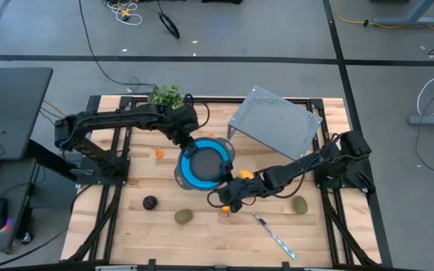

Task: Pick & Place Fruit
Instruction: Put the strainer bowl on the shelf

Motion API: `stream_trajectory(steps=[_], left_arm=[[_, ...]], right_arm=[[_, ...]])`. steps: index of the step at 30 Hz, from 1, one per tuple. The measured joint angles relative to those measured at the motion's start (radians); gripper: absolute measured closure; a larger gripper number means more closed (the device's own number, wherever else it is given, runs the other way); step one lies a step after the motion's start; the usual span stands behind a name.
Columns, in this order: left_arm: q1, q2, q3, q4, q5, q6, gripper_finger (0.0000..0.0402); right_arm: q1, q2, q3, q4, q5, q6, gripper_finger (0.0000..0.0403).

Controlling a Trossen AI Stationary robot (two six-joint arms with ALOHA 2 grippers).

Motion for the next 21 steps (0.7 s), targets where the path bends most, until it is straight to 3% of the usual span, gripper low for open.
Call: stream_trajectory(steps=[6, 10, 16, 21], left_arm=[[-0.013, 0.0, 0.0, 0.001, 0.016, -0.001, 0.0373], [-0.016, 0.0, 0.0, 0.0, 0.048, -0.006, 0.0376], [-0.016, 0.0, -0.001, 0.0, 0.069, -0.009, 0.0381], [-0.016, 0.0, -0.001, 0.003, 0.083, -0.008, 0.036]], right_arm=[[0.0, 0.001, 0.001, -0.004, 0.047, 0.001, 0.0222], [0.0, 0.001, 0.001, -0.014, -0.02, 0.005, 0.0231], [-0.002, 0.0, 0.001, -0.038, -0.037, 0.015, 0.0252], [-0.013, 0.029, 0.002, -0.067, -0.08, 0.037, 0.0265]])
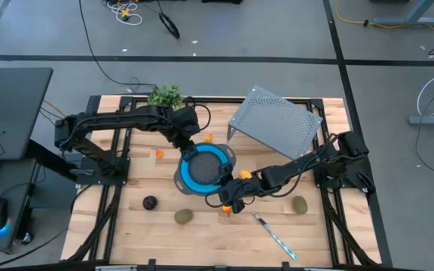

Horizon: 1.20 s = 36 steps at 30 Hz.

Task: Pick & Place Fruit
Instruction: Put the strainer bowl on the shelf

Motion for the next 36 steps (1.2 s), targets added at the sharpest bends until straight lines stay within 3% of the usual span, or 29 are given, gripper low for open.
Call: stream_trajectory(steps=[9, 15, 24, 31, 36], left_arm=[[0.0, 0.0, 0.0, 0.007, -0.047, 0.024, 0.0381], [0.0, 0.034, 0.0, 0.024, 0.0, 0.006, 0.0367], [-0.002, 0.098, 0.0, 0.049, 0.053, 0.021, 0.0381], [0.0, 0.098, 0.0, 0.05, 0.062, 0.024, 0.0353], [0.0, 0.098, 0.0, 0.061, 0.057, 0.025, 0.0364]], right_arm=[[0.011, 0.009, -0.001, 0.028, 0.129, -0.118, 0.0265], [0.021, 0.009, -0.001, 0.004, 0.128, -0.183, 0.0265], [0.02, 0.01, -0.002, -0.073, 0.085, -0.103, 0.0272], [0.032, 0.01, -0.002, -0.065, 0.044, -0.093, 0.0303], [0.033, 0.01, -0.002, -0.063, 0.042, -0.109, 0.0336]])
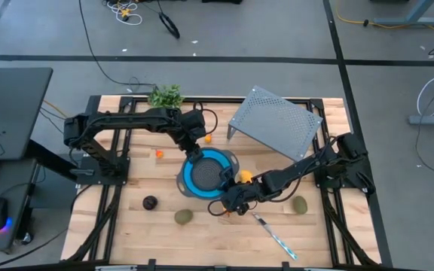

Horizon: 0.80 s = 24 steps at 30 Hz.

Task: Pick & Place Fruit
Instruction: Put the strainer bowl on the shelf

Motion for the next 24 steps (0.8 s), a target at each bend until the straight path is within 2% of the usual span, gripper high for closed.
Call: stream_trajectory(steps=[4, 7, 14, 18, 21, 24], left_arm=[[0.0, 0.0, 0.0, -0.002, -0.005, 0.003, 0.0379], [-0.002, 0.0, 0.0, 0.002, -0.012, 0.026, 0.0372], [-0.032, -0.014, 0.002, 0.034, -0.113, 0.102, 0.0277], [-0.046, -0.027, 0.004, 0.029, -0.091, 0.117, 0.0219], [-0.047, -0.043, 0.038, -0.048, -0.084, 0.135, 0.0185], [-0.046, -0.073, 0.103, -0.136, -0.141, 0.148, 0.0162]], right_arm=[[0.001, 0.0, 0.0, 0.012, -0.001, -0.009, 0.0359], [0.007, 0.0, 0.0, 0.022, -0.002, -0.019, 0.0372], [0.014, 0.0, -0.002, 0.024, -0.102, -0.002, 0.0384], [0.014, 0.0, -0.002, 0.025, -0.079, -0.003, 0.0385], [0.013, 0.0, -0.002, 0.028, -0.041, -0.019, 0.0385], [0.018, -0.004, -0.001, 0.02, -0.023, -0.024, 0.0385]])
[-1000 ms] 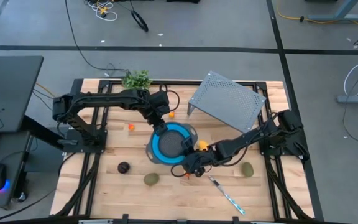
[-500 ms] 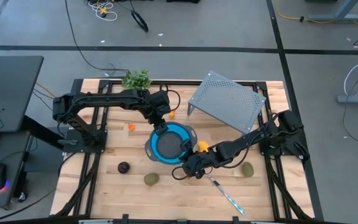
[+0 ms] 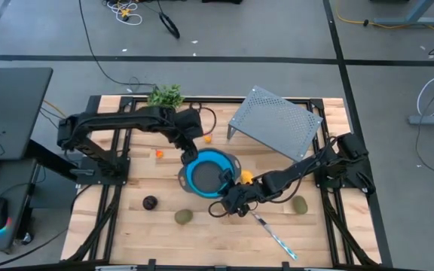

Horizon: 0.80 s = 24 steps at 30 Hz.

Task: Pick & Place Fruit
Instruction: Put the strainer bowl on the shelf

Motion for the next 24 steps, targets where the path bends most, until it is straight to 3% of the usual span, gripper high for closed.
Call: stream_trajectory(steps=[6, 11, 18, 24], left_arm=[[-0.027, -0.136, 0.116, -0.031, -0.22, 0.009, 0.0149], [-0.094, -0.278, 0.09, 0.087, -0.385, -0.015, 0.0158], [-0.198, -0.387, -0.069, 0.254, -0.43, -0.008, 0.0172], [-0.271, -0.429, -0.231, 0.566, -0.392, 0.096, 0.0177]], right_arm=[[0.018, -0.028, 0.086, -0.083, 0.056, 0.052, 0.0386], [-0.018, -0.039, 0.236, -0.311, 0.078, 0.173, 0.0386], [-0.065, -0.046, 0.427, -0.703, 0.126, 0.295, 0.0385], [-0.097, -0.123, 0.474, -0.807, 0.105, 0.347, 0.0385]])
